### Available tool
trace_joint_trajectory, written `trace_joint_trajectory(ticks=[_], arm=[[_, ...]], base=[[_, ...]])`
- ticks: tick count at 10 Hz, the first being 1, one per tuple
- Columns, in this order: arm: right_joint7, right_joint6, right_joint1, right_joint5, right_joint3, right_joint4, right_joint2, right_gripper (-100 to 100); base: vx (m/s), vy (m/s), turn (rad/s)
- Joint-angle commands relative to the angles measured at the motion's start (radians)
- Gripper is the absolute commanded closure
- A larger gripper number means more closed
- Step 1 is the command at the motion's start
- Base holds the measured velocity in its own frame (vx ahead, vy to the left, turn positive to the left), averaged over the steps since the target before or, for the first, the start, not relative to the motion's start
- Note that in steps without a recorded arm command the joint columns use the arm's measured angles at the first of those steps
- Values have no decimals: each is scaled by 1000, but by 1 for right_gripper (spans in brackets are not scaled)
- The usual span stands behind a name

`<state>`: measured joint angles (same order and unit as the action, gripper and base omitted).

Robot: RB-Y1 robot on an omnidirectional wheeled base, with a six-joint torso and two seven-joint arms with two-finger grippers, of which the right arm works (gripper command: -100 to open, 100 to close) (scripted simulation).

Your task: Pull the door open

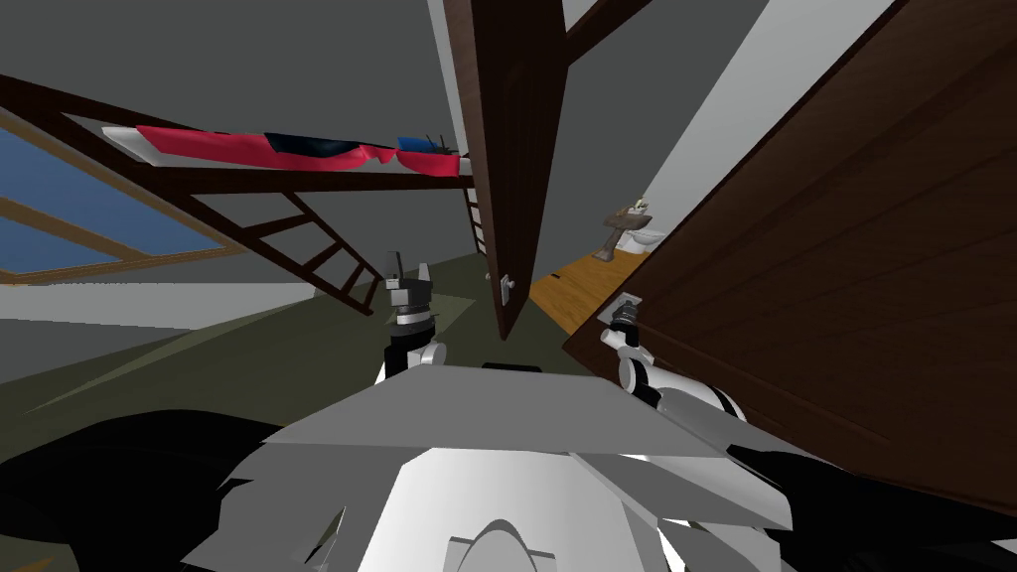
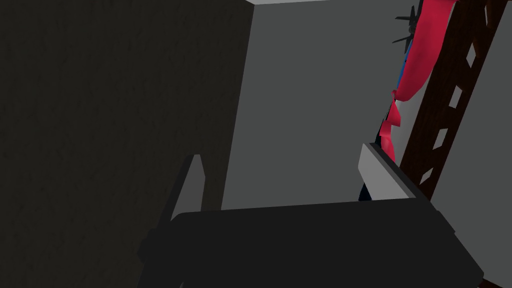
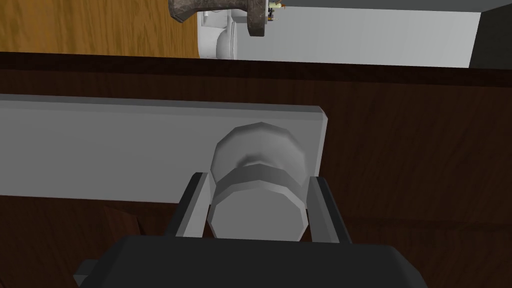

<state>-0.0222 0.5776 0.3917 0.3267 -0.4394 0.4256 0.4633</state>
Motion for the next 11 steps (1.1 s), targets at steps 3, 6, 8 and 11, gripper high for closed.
trace_joint_trajectory(ticks=[3, 6, 8, 11], arm=[[23, 8, 18, -20, 35, -25, -4, 100], [30, 7, 20, -26, 46, -21, -8, 100], [45, 3, 26, -41, 73, -11, -19, 100], [38, -8, 24, -41, 72, 0, -24, 100]], base=[[-131, 17, 23], [-146, -8, 37], [-168, -2, 34], [-87, 1, 20]])
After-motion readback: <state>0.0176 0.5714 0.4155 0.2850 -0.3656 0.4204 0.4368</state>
